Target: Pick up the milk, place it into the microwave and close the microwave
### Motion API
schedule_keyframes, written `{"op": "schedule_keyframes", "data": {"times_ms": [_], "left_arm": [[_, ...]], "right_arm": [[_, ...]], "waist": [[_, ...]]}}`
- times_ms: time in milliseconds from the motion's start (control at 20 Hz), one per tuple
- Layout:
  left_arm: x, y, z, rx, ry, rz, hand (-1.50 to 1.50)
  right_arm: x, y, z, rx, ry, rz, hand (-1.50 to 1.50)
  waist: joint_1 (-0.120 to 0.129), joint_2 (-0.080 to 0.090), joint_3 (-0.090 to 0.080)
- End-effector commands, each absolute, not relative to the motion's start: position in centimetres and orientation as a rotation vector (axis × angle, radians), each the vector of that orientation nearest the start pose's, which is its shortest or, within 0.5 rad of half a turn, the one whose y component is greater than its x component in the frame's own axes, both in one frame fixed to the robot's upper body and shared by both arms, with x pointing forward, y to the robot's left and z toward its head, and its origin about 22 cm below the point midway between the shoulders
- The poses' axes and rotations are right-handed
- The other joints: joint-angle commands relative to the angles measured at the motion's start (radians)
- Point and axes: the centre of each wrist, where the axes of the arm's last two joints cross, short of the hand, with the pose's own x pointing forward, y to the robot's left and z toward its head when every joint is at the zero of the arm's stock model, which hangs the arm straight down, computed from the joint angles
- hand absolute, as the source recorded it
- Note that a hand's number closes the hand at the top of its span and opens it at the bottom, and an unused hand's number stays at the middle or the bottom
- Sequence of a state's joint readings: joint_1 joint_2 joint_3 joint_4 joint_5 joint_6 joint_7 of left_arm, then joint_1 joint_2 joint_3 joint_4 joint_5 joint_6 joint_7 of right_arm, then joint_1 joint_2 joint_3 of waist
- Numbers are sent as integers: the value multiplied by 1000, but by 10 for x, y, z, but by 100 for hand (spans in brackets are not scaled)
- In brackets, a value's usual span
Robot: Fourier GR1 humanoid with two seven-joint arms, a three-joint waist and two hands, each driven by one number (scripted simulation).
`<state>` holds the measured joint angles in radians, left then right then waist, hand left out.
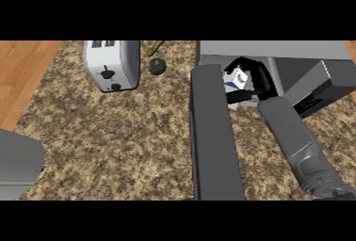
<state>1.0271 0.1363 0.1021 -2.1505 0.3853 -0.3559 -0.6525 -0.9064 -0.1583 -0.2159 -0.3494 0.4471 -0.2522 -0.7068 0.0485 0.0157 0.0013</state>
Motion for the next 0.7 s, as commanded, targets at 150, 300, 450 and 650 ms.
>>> {"op": "schedule_keyframes", "data": {"times_ms": [150, 300, 450, 650], "left_arm": [[7, 312, 30, 1, -1923, 180, -150], [11, 315, 31, -13, -1928, 170, -150], [20, 316, 26, -19, -1918, 161, -150], [28, 318, 29, -17, -1930, 129, -150]], "right_arm": [[437, -222, 32, -612, -1848, 566, 150], [432, -222, 21, -709, -1809, 413, 150], [434, -216, 24, -734, -1835, 311, -150], [437, -227, 30, -821, -1844, 322, -150]], "waist": [[33, 15, 0], [51, 26, 2], [54, 32, 3], [66, 39, 3]]}}
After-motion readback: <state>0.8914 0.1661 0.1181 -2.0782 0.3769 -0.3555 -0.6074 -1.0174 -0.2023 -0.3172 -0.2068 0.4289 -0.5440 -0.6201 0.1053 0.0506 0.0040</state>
